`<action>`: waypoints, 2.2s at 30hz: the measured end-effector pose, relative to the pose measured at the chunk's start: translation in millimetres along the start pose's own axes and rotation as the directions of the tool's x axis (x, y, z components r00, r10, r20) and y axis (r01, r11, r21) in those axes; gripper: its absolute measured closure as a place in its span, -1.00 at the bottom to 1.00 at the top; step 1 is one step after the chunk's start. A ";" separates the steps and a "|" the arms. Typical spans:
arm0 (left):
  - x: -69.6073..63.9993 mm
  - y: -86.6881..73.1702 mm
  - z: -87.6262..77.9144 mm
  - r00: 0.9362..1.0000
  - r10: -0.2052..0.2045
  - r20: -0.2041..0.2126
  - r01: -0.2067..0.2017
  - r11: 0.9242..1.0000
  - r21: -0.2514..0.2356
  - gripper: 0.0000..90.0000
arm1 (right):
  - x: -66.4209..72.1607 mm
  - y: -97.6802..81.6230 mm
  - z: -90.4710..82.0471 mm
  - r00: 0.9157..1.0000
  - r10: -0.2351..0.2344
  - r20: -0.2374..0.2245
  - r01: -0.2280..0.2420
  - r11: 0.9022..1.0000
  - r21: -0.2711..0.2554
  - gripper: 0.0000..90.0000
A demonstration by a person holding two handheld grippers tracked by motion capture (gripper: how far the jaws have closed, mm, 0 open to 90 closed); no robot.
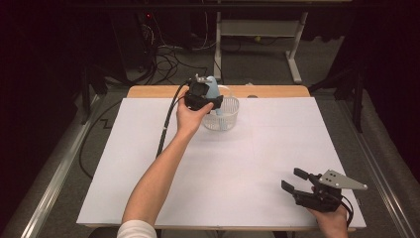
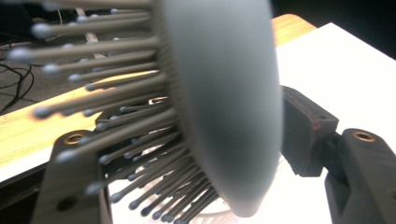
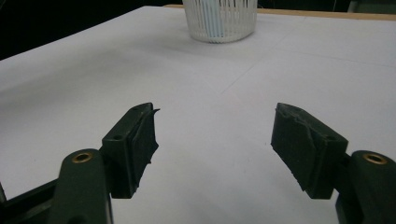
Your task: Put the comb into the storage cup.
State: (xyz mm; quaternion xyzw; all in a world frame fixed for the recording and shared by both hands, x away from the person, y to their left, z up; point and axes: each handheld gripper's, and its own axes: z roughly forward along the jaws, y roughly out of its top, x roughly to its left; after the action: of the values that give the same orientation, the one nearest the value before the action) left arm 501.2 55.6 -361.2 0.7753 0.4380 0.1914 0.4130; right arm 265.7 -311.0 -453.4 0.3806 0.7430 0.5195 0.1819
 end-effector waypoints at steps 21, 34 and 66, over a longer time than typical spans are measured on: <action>7.1 -8.0 -5.1 0.999 -0.019 -0.043 0.021 0.999 0.029 -0.46 | -2.6 -0.9 -2.2 1.000 0.017 0.010 -0.017 1.000 -0.009 -0.31; 23.3 -21.5 -11.3 0.997 -0.064 -0.053 0.067 0.997 0.045 -0.46 | -3.0 -0.7 -0.7 1.000 0.017 0.006 -0.017 1.000 -0.004 -0.31; 31.4 -34.5 -27.4 0.995 -0.090 -0.050 0.092 0.995 0.029 -0.51 | -0.4 -0.3 0.0 1.000 0.004 0.011 -0.004 1.000 0.001 -0.31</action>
State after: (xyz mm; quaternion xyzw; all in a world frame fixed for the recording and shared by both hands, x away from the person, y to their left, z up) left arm 482.2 104.4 -375.1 0.7559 0.4857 0.1846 0.3983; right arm 265.8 -311.3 -453.7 0.3849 0.7416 0.5174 0.1846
